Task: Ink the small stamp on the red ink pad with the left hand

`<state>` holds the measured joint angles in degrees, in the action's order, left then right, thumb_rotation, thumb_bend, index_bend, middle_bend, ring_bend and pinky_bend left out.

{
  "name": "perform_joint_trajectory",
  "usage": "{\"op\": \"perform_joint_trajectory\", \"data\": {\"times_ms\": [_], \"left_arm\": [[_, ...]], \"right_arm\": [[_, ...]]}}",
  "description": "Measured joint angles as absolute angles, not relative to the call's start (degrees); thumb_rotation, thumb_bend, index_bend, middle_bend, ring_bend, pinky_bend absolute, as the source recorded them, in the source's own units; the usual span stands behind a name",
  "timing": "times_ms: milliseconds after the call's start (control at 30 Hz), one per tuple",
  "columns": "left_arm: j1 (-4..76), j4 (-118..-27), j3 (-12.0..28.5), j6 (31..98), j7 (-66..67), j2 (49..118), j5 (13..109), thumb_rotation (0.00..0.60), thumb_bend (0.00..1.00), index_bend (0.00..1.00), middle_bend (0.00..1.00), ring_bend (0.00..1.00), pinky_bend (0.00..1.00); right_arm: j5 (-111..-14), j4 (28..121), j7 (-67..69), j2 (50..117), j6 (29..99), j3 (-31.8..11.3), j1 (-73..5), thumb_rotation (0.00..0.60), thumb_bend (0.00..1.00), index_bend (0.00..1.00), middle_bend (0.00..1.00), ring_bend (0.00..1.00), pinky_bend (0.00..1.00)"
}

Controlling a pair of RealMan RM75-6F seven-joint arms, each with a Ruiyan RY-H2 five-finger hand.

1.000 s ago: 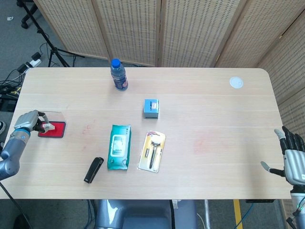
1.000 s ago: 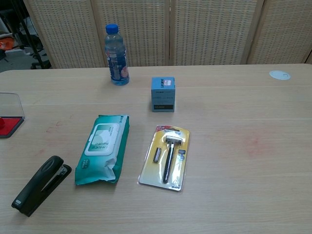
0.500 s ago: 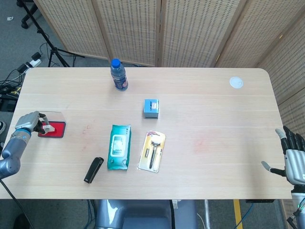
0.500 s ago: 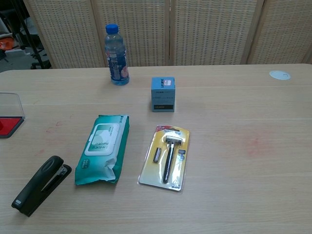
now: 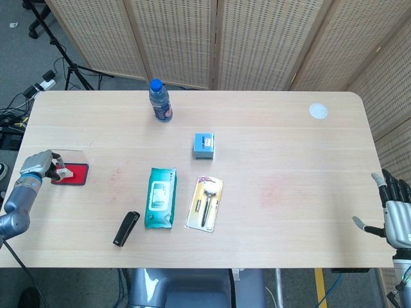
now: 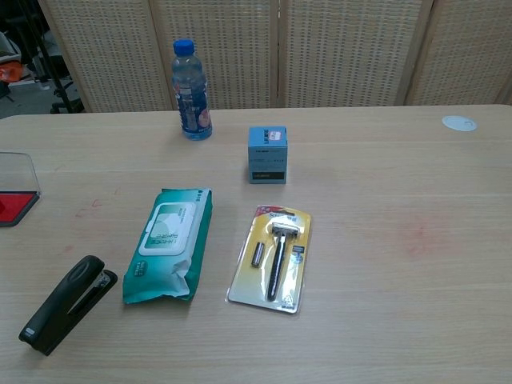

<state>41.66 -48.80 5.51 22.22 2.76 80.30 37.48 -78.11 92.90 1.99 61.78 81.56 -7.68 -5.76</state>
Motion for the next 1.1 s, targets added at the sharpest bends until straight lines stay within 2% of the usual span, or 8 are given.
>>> {"op": "perform_joint_trajectory", "data": {"times_ms": [700,1100], "left_arm": [[41.77,-46.65,4.92,22.18,2.75,82.37,37.65,0.6,0.44,0.65,1.0,1.0,1.0],[41.69,-49.16,5.27,23.22,2.73,80.35,37.91,0.6,0.44,0.65,1.0,1.0,1.0]], "right_arm": [[-78.25,92.87,2.53,61.53,81.79,-7.77,-5.65,0.6,0.0,0.0,0.0,0.0,0.0],[-78.48,93.04,2.76,61.37,82.01,-7.75,-5.57,0.6,0.0,0.0,0.0,0.0,0.0]]}}
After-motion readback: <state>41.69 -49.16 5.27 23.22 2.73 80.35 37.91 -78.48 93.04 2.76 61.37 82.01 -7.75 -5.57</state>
